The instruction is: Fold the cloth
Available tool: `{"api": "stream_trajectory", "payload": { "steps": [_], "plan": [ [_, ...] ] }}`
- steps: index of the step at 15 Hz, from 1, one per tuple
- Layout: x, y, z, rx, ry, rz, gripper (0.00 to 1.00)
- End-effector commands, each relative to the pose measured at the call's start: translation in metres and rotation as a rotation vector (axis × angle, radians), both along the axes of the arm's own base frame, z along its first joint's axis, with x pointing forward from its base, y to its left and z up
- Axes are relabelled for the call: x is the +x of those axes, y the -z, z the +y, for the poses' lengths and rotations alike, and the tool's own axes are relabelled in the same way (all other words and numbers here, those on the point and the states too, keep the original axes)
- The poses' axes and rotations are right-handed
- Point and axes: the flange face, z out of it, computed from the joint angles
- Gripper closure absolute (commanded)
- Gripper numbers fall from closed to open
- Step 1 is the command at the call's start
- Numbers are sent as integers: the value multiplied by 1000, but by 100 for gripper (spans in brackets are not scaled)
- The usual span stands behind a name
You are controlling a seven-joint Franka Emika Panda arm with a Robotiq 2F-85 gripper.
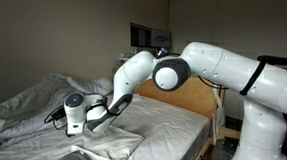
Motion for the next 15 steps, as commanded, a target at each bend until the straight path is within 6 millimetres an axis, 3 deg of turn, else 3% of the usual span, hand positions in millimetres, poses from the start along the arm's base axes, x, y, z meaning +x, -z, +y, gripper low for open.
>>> {"api": "stream_trajectory", "payload": {
  "steps": [1,7,11,15],
  "plan": [
    [3,-11,-26,54,28,-40,0],
    [15,5,-84,138,86,-6,0],
    [6,13,-120,150,122,42,0],
    [-14,37,-134,141,116,-8,0]
  ]
}}
